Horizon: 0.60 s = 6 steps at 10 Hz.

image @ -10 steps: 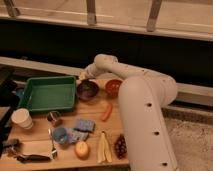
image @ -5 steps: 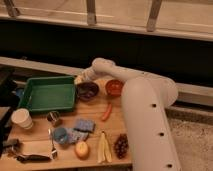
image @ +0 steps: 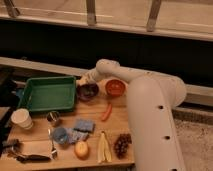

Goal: Wipe purple bowl with eraser

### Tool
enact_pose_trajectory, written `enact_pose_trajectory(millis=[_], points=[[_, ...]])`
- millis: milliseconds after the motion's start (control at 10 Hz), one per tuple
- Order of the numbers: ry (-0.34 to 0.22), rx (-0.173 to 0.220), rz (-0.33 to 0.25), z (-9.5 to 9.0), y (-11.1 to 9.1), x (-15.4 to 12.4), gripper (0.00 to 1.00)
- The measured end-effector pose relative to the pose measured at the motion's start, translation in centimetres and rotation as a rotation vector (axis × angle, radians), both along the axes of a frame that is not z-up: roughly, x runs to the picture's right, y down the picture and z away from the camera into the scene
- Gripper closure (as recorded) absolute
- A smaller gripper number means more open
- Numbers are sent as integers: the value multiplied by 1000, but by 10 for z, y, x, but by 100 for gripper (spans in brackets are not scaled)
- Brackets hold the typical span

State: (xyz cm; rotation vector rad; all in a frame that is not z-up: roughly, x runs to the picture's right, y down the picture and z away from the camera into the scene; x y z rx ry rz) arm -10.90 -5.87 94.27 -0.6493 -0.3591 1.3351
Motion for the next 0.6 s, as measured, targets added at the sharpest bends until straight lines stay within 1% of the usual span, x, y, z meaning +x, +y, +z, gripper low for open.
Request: enact_pose_trajectory(millis=[100,200,400,600], points=[[-14,7,-3,6,-8,-3,100],[-39,2,-2,12,-16,-13,100],[-89,-26,18,14,-21,-37,100],[-92,-31,21,15,-21,-36,100]])
